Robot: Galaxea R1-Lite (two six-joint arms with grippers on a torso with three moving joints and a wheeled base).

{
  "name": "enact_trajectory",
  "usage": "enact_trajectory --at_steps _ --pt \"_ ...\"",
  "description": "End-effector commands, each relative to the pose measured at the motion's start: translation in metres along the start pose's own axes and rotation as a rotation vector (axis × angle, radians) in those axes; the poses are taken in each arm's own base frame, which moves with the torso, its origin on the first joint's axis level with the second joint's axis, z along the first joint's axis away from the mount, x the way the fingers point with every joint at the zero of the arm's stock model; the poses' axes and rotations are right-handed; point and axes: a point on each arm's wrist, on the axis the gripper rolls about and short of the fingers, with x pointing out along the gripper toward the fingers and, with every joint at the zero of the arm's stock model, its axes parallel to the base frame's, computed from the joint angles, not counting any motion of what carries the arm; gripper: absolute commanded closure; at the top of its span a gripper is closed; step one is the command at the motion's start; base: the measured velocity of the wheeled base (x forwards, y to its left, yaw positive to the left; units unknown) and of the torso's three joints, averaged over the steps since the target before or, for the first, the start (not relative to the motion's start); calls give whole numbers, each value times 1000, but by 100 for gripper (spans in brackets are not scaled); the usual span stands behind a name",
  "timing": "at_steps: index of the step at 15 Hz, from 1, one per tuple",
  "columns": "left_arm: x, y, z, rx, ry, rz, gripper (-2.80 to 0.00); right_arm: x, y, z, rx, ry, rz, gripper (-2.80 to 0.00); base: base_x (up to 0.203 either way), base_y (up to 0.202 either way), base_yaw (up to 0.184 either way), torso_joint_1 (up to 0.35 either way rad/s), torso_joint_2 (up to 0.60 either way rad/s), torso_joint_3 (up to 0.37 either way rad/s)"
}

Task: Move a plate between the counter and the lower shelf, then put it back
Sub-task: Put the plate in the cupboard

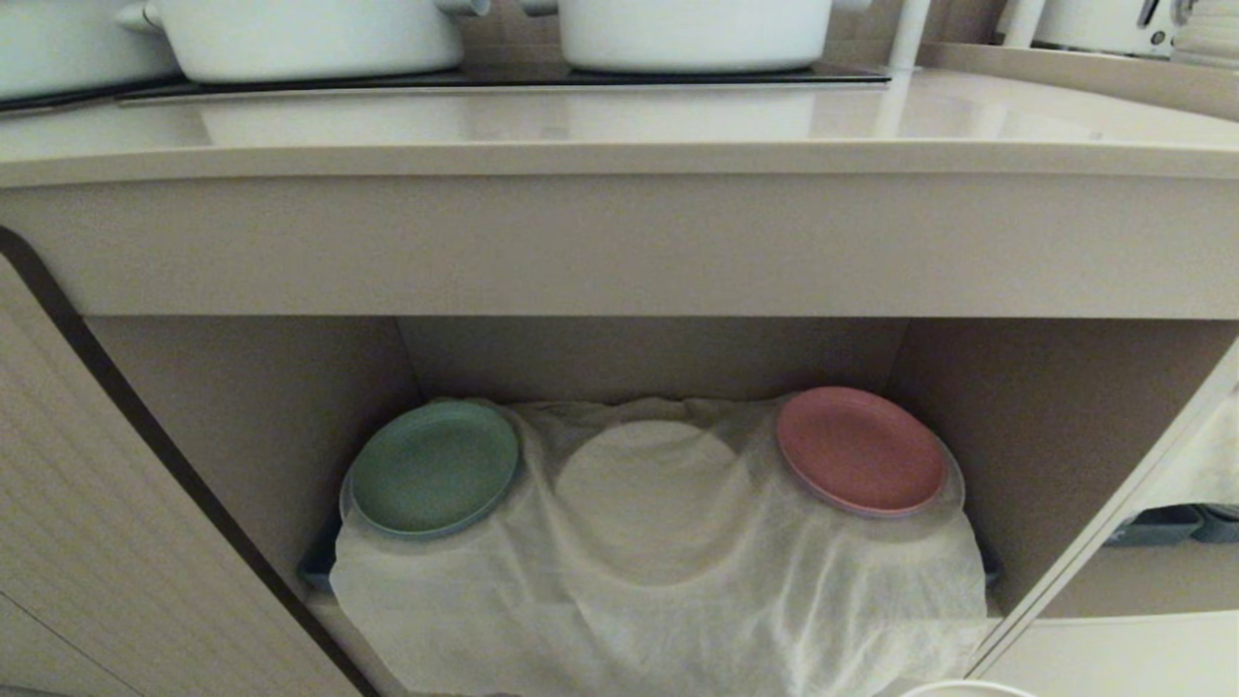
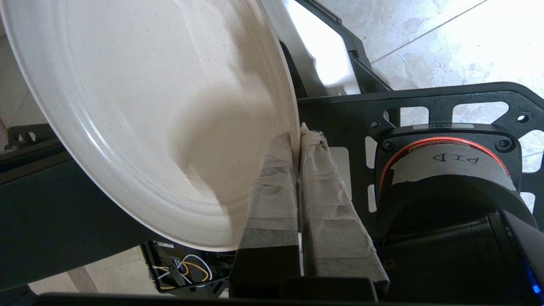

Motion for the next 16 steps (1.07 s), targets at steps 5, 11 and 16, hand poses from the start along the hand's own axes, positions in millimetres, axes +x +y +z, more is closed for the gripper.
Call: enact_trajectory --at_steps 5,11,16 --pt "0 0 0 -1 -1 0 0 -2 -2 -2 12 -10 0 0 0 0 0 0 0 0" --pt "0 0 0 0 -1 0 0 0 -3 2 94 -33 -35 0 0 0 0 0 0 0" --pt "0 0 0 -1 -1 0 0 -5 3 20 200 -75 -75 0 0 0 0 0 0 0"
